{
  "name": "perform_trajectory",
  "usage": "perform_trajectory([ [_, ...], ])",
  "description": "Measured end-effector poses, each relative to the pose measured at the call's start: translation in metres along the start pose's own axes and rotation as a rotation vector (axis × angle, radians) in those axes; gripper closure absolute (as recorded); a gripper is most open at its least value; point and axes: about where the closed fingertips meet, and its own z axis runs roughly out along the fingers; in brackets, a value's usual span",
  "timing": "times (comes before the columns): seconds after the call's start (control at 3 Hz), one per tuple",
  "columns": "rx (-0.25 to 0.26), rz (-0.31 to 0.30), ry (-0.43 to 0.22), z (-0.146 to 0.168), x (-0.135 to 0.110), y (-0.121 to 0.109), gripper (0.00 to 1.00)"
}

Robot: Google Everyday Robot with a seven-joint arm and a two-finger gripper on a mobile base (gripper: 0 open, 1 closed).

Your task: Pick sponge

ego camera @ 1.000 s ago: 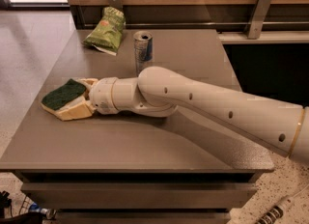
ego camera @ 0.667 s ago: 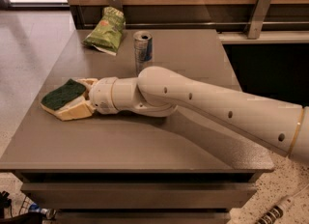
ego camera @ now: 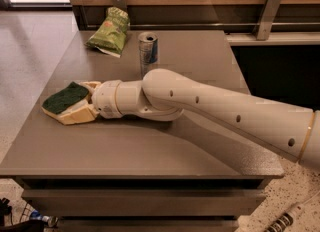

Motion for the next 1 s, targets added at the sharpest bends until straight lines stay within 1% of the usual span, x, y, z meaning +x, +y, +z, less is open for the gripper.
perform_trajectory([
  [1.0,0.000,0.000,0.000,-0.0001,-0.0001,0.0000,1.00],
])
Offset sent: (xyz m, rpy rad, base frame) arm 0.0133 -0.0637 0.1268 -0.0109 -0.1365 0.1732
